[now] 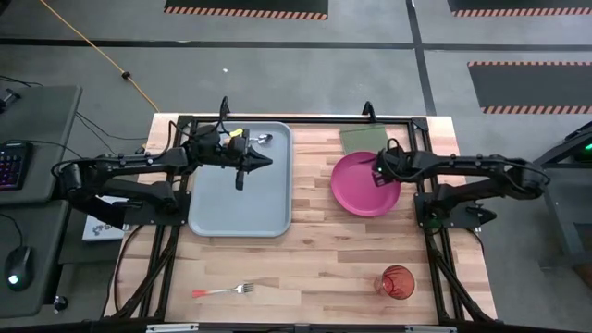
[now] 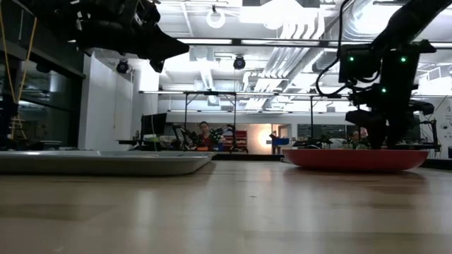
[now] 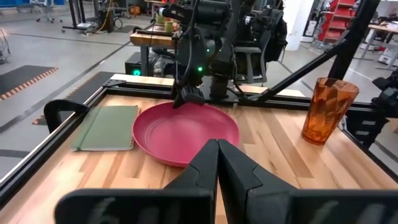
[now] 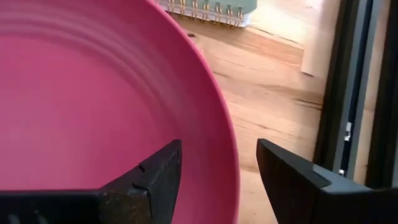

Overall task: Pick and place plate/cup/fork/spoon on tray
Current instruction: Put the pink plate on the center of the gray serving tray

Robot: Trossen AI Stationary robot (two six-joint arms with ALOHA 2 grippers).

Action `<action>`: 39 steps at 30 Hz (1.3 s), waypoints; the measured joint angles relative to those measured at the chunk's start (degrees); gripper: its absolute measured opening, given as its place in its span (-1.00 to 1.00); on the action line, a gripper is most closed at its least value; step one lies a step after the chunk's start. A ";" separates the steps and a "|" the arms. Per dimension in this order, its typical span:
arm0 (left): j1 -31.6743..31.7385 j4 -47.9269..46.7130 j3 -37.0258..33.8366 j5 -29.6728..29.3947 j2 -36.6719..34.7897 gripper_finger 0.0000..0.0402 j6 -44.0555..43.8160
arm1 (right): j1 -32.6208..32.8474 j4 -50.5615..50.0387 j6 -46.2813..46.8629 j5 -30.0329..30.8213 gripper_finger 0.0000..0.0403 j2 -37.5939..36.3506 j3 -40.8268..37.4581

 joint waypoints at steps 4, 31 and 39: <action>0.00 -0.10 0.00 0.02 0.00 -1.00 -0.07 | -0.30 1.70 2.74 -0.36 -0.01 -0.24 -2.82; 0.02 -0.51 0.02 -0.02 0.00 -1.00 1.42 | -0.25 9.95 -0.67 -2.32 -0.97 -7.88 -6.68; 0.02 -0.49 0.02 -0.02 0.00 -1.00 1.42 | -0.25 9.75 -2.59 -3.19 -0.99 -14.71 -6.73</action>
